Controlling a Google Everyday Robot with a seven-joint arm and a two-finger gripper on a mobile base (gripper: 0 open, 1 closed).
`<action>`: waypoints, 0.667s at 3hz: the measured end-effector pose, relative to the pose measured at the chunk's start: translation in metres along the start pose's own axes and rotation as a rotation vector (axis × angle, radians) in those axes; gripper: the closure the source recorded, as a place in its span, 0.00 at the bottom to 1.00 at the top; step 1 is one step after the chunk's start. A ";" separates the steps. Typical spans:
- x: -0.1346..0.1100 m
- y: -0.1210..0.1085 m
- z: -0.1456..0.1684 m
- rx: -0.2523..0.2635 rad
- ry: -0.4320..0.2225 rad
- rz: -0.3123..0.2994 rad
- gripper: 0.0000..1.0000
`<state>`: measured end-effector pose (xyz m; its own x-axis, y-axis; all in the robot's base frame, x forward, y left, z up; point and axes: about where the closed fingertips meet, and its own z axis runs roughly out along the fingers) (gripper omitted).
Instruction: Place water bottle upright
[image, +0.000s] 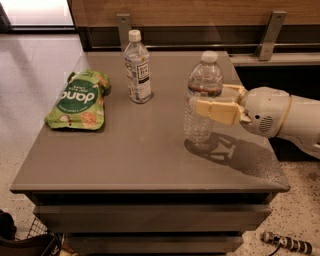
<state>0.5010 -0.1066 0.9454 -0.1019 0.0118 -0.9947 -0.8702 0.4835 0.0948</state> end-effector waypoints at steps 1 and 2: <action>0.003 0.012 0.000 -0.024 0.004 -0.035 1.00; 0.012 0.025 0.000 -0.047 0.012 -0.087 1.00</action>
Offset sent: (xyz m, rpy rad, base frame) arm -0.0313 0.0116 -0.0141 -0.0571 -0.1093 0.0549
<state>0.4777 -0.0945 0.9357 -0.0306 -0.0387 -0.9988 -0.8978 0.4403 0.0105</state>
